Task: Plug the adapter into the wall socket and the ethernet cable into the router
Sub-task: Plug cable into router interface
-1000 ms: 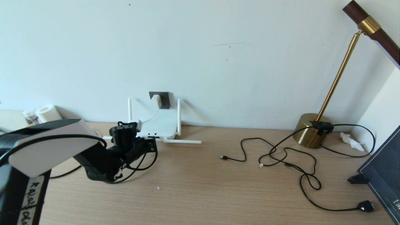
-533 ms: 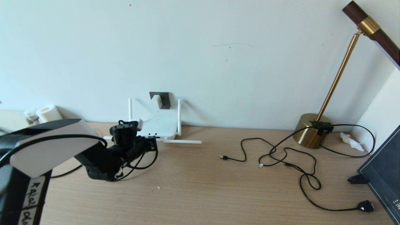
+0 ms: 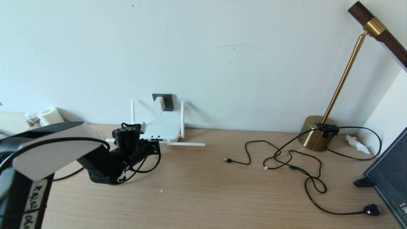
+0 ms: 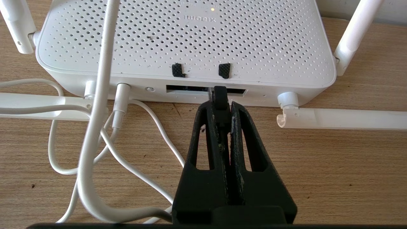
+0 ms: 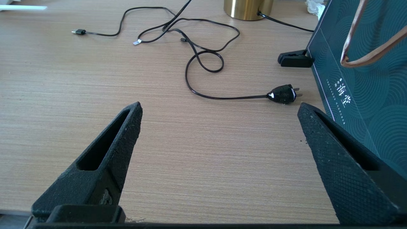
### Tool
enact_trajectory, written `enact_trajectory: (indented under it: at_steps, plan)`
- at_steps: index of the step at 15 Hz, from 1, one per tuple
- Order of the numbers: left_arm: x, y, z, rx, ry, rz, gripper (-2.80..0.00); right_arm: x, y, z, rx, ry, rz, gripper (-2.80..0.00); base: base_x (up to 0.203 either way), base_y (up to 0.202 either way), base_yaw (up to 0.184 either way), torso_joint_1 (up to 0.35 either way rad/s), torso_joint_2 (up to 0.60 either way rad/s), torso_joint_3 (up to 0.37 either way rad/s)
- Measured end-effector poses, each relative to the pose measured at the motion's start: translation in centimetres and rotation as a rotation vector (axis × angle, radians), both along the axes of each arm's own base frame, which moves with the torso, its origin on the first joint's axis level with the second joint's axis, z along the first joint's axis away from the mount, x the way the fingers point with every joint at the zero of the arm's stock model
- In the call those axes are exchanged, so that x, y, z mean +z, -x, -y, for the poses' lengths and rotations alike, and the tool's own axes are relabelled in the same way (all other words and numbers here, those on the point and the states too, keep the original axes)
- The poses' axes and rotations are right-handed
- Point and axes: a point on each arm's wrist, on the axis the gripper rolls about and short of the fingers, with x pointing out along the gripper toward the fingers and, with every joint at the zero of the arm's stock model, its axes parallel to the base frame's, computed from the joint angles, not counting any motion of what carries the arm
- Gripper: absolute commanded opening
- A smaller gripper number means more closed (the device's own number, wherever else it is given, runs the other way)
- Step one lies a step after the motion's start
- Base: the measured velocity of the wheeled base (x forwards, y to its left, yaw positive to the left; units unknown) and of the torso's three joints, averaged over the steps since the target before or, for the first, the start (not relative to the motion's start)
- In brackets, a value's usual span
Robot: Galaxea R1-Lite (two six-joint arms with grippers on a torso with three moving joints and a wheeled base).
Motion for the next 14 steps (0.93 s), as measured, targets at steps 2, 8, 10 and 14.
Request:
enact_trajectory:
  at_steps: [2, 8, 10, 14]
  plan:
    - [-0.05, 0.01, 0.00, 0.000, 0.000, -0.005, -2.80, 0.00, 0.00, 0.00, 0.000, 0.000, 0.000, 0.00, 0.000, 0.000, 0.000, 0.000, 0.00, 0.000]
    - [-0.21, 0.07, -0.01, 0.000, -0.001, -0.017, -2.80, 0.00, 0.00, 0.00, 0.000, 0.000, 0.000, 0.00, 0.000, 0.000, 0.000, 0.000, 0.00, 0.000]
    - [-0.27, 0.10, -0.01, 0.000, -0.002, -0.019, -2.80, 0.00, 0.00, 0.00, 0.000, 0.000, 0.000, 0.00, 0.000, 0.000, 0.000, 0.000, 0.00, 0.000]
    - [-0.35, 0.11, -0.02, 0.000, -0.002, -0.022, -2.80, 0.00, 0.00, 0.00, 0.000, 0.000, 0.000, 0.00, 0.000, 0.000, 0.000, 0.000, 0.00, 0.000]
